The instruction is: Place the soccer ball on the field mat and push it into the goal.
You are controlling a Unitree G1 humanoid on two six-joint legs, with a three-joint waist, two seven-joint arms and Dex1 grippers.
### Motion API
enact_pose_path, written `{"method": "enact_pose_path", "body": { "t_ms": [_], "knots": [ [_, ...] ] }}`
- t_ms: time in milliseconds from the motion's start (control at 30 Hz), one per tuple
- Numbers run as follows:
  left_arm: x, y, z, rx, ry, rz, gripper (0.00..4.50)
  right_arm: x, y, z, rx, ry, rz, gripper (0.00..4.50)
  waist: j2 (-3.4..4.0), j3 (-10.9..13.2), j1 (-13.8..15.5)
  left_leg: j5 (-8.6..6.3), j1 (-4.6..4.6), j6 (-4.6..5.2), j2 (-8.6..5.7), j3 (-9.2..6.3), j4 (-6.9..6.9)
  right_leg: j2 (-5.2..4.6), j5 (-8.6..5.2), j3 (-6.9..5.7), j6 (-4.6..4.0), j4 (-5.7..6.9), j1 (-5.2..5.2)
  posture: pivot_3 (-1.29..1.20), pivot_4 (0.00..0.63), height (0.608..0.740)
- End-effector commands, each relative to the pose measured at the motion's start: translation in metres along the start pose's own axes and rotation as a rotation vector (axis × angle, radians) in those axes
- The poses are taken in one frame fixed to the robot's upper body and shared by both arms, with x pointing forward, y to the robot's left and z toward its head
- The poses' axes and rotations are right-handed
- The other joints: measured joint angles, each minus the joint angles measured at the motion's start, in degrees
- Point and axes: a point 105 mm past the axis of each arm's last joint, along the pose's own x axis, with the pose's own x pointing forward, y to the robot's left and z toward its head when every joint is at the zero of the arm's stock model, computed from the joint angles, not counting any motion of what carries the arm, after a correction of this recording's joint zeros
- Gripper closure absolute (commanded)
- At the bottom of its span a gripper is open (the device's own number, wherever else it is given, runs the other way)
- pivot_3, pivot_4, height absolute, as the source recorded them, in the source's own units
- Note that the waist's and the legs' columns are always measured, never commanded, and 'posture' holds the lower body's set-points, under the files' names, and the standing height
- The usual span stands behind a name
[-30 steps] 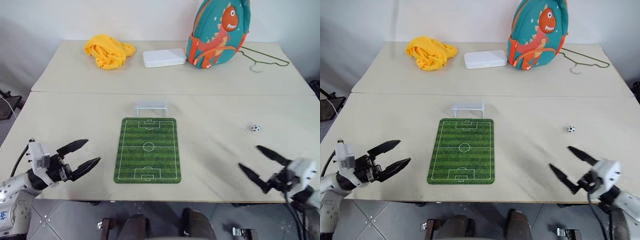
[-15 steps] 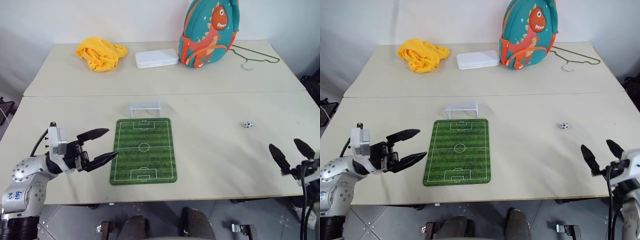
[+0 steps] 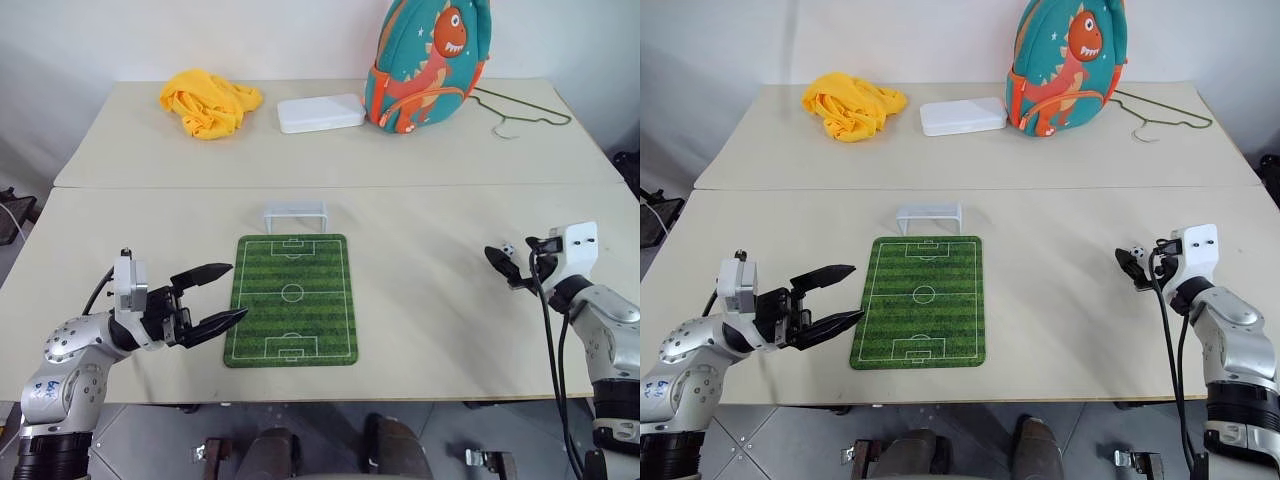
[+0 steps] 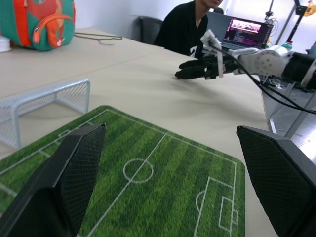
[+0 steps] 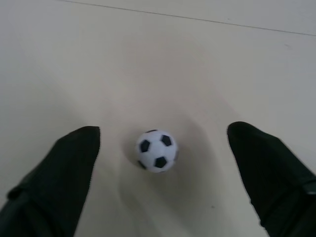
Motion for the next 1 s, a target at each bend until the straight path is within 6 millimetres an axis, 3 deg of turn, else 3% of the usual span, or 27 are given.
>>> {"method": "enact_pose_path", "body": {
  "t_ms": [33, 267, 367, 433, 500, 600, 733, 767, 833, 1000],
  "knots": [
    [0.002, -0.003, 0.004, 0.026, -0.017, -0.025, 0.0, 0.003, -0.002, 0.005, -0.015, -0.031, -0.015, 1.24, 0.0, 0.0, -0.2, 0.0, 0.01, 0.0, 0.0, 0.02, 0.0, 0.0, 0.0, 0.03, 0.0, 0.0, -0.01, 0.0, 0.15, 0.74],
    [-0.003, -0.002, 0.004, 0.036, -0.016, -0.028, 0.0, 0.006, 0.005, 0.003, -0.019, -0.057, 0.02, 3.57, 0.0, 0.0, -0.2, 0.0, 0.05, 0.0, 0.02, 0.11, 0.0, 0.03, 0.0, 0.13, 0.0, 0.02, -0.03, 0.0, 0.15, 0.74],
    [-0.004, -0.003, 0.003, 0.055, -0.006, -0.052, 0.0, 0.005, 0.012, 0.016, -0.061, -0.137, 0.089, 3.66, 0.0, 0.0, -0.2, 0.0, 0.05, 0.0, 0.02, 0.11, 0.0, 0.03, 0.0, 0.13, 0.01, 0.01, -0.03, 0.0, 0.15, 0.74],
    [-0.007, -0.003, 0.001, 0.062, 0.006, -0.075, 0.0, 0.0, 0.03, 0.032, -0.118, -0.22, 0.218, 3.66, 0.01, 0.0, -0.3, 0.0, 0.06, 0.0, 0.02, 0.13, -0.01, 0.03, 0.0, 0.14, 0.0, 0.01, -0.04, 0.0, 0.15, 0.74],
    [-0.01, -0.005, 0.001, 0.134, 0.016, -0.096, 0.0, -0.011, 0.065, 0.047, -0.185, -0.286, 0.458, 3.66, 0.01, 0.0, -0.3, 0.0, 0.07, 0.0, 0.04, 0.15, -0.01, 0.07, 0.0, 0.15, 0.0, 0.01, -0.05, 0.0, 0.15, 0.74],
    [-0.016, -0.007, -0.006, 0.121, 0.062, -0.14, 0.0, -0.02, 0.104, 0.049, -0.237, -0.249, 0.713, 3.66, 0.01, 0.0, -0.3, 0.0, 0.09, 0.0, 0.08, 0.2, -0.02, 0.11, 0.0, 0.19, 0.0, 0.01, -0.06, 0.0, 0.15, 0.74],
    [-0.04, -0.012, -0.017, 0.091, 0.158, -0.172, 0.0, -0.048, 0.215, 0.051, -0.28, -0.151, 1.265, 3.66, 0.01, 0.0, -1.1, -0.02, 0.14, -0.03, 0.18, 0.25, -0.02, 0.19, 0.04, 0.25, -0.06, 0.02, -0.1, 0.0, 0.15, 0.74],
    [-0.045, -0.012, -0.018, 0.091, 0.168, -0.159, 0.0, -0.054, 0.232, 0.047, -0.295, -0.121, 1.335, 3.66, 0.01, 0.0, -1.4, -0.02, 0.15, -0.03, 0.21, 0.26, -0.04, 0.21, 0.04, 0.25, -0.08, 0.04, -0.13, 0.0, 0.15, 0.74],
    [-0.054, -0.013, -0.018, 0.092, 0.174, -0.134, 0.0, -0.065, 0.258, 0.039, -0.342, -0.081, 1.457, 3.66, -0.01, 0.0, -1.5, -0.04, 0.11, -0.06, 0.24, 0.23, -0.04, 0.24, 0.04, 0.22, -0.09, 0.04, -0.15, 0.0, 0.15, 0.74],
    [-0.073, -0.028, -0.03, 0.05, 0.227, -0.106, 0.0, -0.069, 0.299, 0.018, -0.43, -0.019, 1.559, 3.66, -0.07, 0.0, -1.0, -0.33, -0.01, 0.06, 0.22, 0.2, 0.26, 0.23, 0.04, 0.23, -0.08, 0.03, -0.16, 0.0, 0.15, 0.74]
  ]
}}
